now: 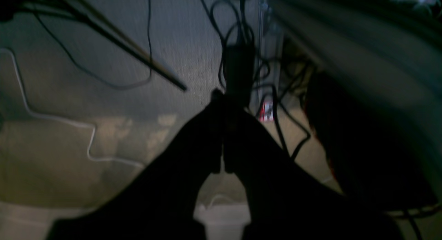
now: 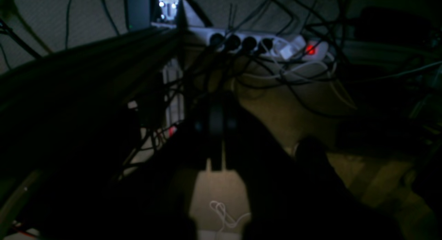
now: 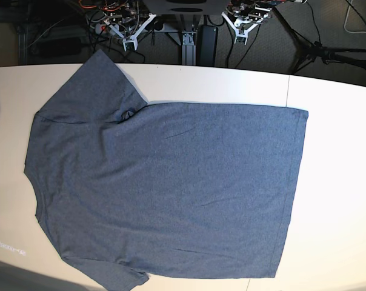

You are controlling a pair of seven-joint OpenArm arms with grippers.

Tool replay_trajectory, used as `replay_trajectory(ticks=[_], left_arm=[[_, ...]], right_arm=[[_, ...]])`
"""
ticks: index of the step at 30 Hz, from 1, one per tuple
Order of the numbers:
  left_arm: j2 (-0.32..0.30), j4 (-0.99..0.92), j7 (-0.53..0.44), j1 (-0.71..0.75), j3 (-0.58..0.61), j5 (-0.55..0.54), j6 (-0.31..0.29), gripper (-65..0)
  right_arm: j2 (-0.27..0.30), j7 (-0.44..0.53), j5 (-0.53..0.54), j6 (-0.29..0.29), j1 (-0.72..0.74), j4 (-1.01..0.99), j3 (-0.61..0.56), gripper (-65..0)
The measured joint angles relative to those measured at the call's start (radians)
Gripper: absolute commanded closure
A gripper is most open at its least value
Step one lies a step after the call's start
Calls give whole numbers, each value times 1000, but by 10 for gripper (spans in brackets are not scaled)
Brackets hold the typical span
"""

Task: Fold the T-shirt properly

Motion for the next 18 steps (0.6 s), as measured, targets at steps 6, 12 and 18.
replay_trajectory(ticks=[6,12,18], left_arm=[[0,1,-39,0,0,0,0,0],[0,1,-39,0,0,-20,0,0],[0,1,-39,0,0,-24,0,0]], right_arm=[[0,9,0,0,0,3,0,0],[0,57,0,0,0,11,0,0],[0,56,0,0,2,11,0,0]])
